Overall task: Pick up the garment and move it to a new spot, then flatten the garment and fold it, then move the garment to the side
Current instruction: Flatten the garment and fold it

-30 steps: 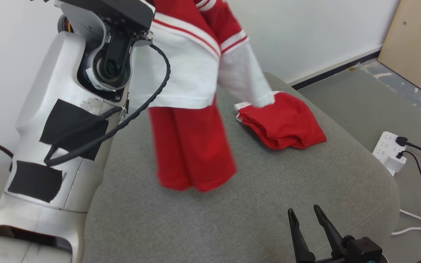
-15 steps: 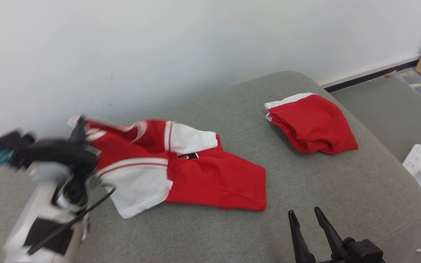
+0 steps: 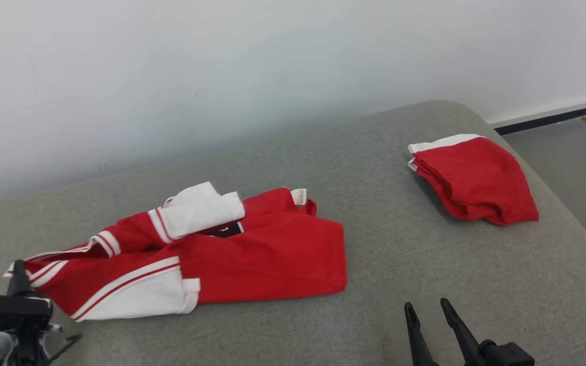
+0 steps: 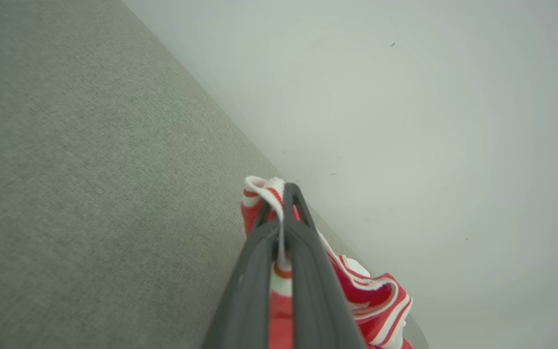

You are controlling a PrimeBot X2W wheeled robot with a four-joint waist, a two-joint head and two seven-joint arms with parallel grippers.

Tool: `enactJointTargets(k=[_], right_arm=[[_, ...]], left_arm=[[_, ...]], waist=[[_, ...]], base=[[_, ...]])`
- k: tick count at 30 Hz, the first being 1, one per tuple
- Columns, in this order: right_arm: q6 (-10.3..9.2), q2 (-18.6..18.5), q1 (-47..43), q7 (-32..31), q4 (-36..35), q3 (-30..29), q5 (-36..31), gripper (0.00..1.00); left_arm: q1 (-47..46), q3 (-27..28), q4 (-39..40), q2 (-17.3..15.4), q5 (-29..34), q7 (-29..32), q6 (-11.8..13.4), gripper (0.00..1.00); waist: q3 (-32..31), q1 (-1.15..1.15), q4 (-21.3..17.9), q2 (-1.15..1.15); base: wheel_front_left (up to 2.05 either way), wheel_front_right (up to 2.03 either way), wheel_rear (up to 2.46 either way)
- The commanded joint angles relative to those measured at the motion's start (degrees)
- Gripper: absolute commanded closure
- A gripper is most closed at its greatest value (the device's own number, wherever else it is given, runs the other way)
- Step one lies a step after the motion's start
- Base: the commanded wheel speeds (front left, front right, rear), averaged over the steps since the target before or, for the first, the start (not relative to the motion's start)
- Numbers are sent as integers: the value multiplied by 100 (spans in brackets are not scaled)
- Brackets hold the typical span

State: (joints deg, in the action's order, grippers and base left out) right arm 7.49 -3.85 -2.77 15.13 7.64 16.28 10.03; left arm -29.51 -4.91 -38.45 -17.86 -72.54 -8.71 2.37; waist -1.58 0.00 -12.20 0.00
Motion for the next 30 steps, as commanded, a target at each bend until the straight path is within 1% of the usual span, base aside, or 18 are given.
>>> enactJointTargets(k=[1, 3, 5, 8, 9, 14, 17, 20, 22, 23, 24, 25, 26, 27, 30], right_arm=[[0, -24, -35, 5, 6, 15, -12, 0], [0, -44, -61, 5, 10, 7, -7, 0], [0, -58, -87, 5, 9, 13, 0, 0], [0, -79, -94, 5, 21, 60, 15, 0], [0, -79, -94, 5, 21, 60, 15, 0], [0, -87, -54, 5, 50, 139, 58, 0], [0, -78, -9, 5, 73, 174, 65, 0], [0, -68, 65, 5, 91, 201, 70, 0], [0, -63, 108, 5, 100, 221, 73, 0], [0, -61, 123, 5, 104, 240, 75, 0], [0, -58, 138, 5, 109, 245, 78, 0], [0, -55, 166, 5, 117, 280, 80, 0], [0, -52, 197, 5, 120, 294, 84, 0], [0, -53, 218, 5, 118, 293, 88, 0], [0, -53, 179, 5, 135, 241, 99, 0]], left_arm=[[42, 80, 108, -21, -128, 7, 0, 100], [-30, 137, 349, 1, -224, 127, 31, 100], [-94, 116, 713, -21, -262, 278, 145, 100], [-110, 104, 1315, -104, -220, 416, 441, 100], [-110, 104, 1315, -104, -220, 416, 441, 100], [-54, 113, 2297, -226, -140, 554, 959, 100], [113, 37, 2451, -371, 30, 572, 1212, 100], [170, -29, 2191, -527, 295, 429, 1303, 100], [145, -27, 1872, -573, 392, 287, 1210, 100], [96, -31, 1721, -642, 478, 163, 1102, 99], [36, -44, 1568, -650, 520, 70, 974, 65], [16, -52, 1382, -674, 596, -23, 914, 53], [1, -87, 1237, -719, 707, -132, 851, 12], [-50, -147, 1122, -768, 825, -239, 769, 0], [-95, -327, 939, -848, 1183, -450, 549, 0]], waist=[[-12, 0, 93, 0], [-39, 0, 132, 0], [-64, 0, 157, 0], [-94, 0, 144, 0], [-94, 0, 144, 0], [-102, 0, 8, 0], [-62, 0, -100, 0], [6, 0, -220, 0], [59, 0, -299, 0], [91, 0, -340, 0], [119, 0, -372, 0], [151, 0, -419, 0], [174, 0, -452, 0], [198, 0, -477, 0], [236, 0, -474, 0]], base=[[0, 0, 0], [0, 0, 0], [0, 0, 0], [0, 0, 0], [0, 0, 0], [0, 0, 0], [0, 0, 0], [0, 0, 0], [0, 0, 0], [0, 0, 0], [0, 0, 0], [0, 0, 0], [0, 0, 0], [0, 0, 0], [0, 0, 0]])
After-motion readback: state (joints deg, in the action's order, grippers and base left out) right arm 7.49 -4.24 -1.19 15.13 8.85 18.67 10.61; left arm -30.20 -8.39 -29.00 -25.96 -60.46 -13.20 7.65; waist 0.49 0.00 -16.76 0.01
